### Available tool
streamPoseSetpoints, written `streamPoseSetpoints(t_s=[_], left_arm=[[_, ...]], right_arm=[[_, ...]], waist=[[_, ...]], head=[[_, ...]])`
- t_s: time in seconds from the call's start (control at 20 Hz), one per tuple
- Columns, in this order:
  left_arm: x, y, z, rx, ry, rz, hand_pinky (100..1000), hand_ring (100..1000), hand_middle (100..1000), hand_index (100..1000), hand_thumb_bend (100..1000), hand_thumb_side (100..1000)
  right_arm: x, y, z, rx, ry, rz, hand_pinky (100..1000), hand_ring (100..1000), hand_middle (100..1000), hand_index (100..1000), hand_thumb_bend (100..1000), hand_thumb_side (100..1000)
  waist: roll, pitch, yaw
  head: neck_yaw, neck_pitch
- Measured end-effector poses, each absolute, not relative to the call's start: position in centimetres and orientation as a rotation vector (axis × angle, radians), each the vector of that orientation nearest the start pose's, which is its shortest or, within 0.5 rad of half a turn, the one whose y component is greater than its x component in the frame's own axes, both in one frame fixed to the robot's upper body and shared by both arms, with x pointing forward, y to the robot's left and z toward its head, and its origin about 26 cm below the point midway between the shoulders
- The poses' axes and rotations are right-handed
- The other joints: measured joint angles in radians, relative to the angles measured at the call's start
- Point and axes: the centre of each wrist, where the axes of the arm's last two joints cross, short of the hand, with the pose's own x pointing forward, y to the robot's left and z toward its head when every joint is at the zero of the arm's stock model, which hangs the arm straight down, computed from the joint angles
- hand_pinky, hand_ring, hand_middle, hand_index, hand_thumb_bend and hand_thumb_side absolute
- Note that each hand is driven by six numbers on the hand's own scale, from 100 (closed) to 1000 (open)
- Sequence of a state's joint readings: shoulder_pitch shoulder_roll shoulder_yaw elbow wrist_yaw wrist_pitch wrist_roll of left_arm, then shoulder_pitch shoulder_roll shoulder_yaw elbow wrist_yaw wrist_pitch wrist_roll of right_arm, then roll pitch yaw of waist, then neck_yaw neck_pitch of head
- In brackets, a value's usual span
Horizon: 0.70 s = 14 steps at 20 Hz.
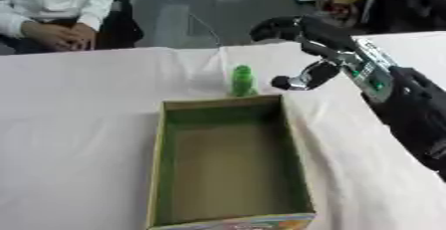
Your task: Pick up objects on the table and place them in the box.
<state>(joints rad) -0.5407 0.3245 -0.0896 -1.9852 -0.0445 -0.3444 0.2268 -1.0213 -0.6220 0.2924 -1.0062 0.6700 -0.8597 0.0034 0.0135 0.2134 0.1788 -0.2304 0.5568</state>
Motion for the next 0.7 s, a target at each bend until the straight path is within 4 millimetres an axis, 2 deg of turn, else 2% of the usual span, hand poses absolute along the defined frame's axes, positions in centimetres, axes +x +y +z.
streamPoseSetpoints(t_s=[0.5,0.7], left_arm=[[31.34,21.02,26.15,-0.034,3.386,0.318,668,659,783,819,368,580],[31.35,20.75,26.43,-0.015,3.375,0.31,668,659,783,819,368,580]], right_arm=[[47.14,-29.64,26.1,0.849,2.51,-1.931,683,756,808,867,421,813],[47.13,-29.81,26.21,0.896,2.543,-1.879,650,730,782,857,424,786]], waist=[[-0.022,0.0,0.018],[-0.027,0.007,0.028]], head=[[-0.035,-0.047],[-0.043,-0.053]])
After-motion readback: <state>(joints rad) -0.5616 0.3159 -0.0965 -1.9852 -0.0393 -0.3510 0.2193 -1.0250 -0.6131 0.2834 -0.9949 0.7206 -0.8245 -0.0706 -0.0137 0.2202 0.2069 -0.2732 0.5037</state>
